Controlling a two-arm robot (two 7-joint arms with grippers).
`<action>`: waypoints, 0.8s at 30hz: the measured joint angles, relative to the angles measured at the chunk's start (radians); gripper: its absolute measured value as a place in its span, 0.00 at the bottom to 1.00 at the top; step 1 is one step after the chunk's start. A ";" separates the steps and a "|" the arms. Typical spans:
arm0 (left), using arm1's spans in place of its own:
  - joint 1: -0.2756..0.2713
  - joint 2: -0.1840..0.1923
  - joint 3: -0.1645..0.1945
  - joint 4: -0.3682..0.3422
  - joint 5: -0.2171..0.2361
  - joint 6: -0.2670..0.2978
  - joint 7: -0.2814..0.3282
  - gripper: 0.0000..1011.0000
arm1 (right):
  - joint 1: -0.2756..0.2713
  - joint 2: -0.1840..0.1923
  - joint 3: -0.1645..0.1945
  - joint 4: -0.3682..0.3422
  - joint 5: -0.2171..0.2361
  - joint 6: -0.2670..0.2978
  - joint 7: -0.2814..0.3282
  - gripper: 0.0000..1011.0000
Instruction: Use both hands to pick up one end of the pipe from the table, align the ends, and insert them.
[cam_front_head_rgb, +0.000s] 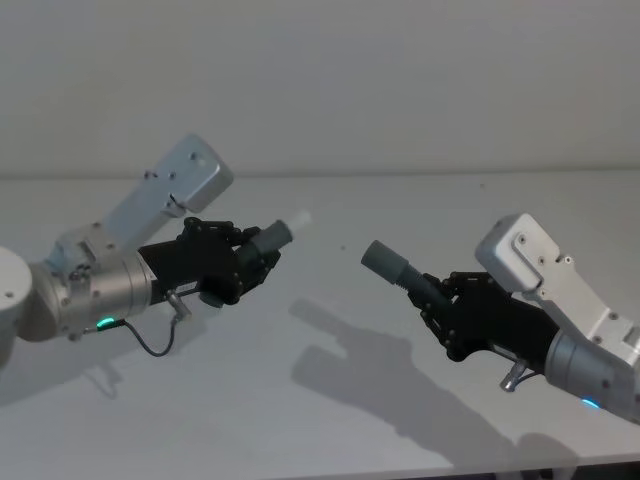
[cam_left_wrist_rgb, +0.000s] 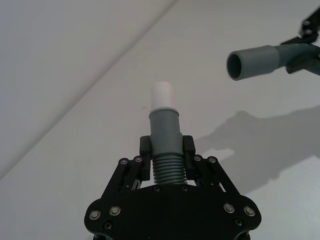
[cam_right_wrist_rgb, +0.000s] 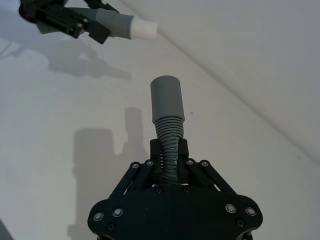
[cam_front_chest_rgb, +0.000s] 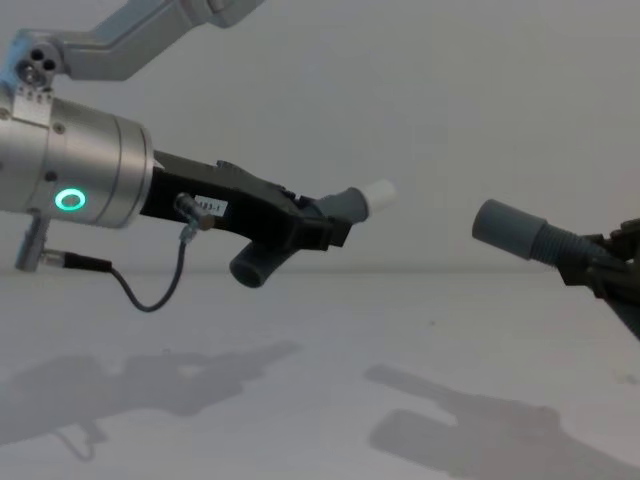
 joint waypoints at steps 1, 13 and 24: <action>-0.005 0.004 0.002 0.002 -0.003 -0.002 -0.016 0.33 | -0.002 0.009 0.000 -0.002 -0.005 -0.016 0.009 0.15; -0.089 0.055 0.047 0.049 -0.037 -0.049 -0.204 0.33 | -0.013 0.065 0.005 -0.004 -0.032 -0.118 0.070 0.15; -0.148 0.078 0.081 0.088 -0.072 -0.099 -0.343 0.33 | -0.010 0.089 0.008 0.011 0.003 -0.183 0.132 0.15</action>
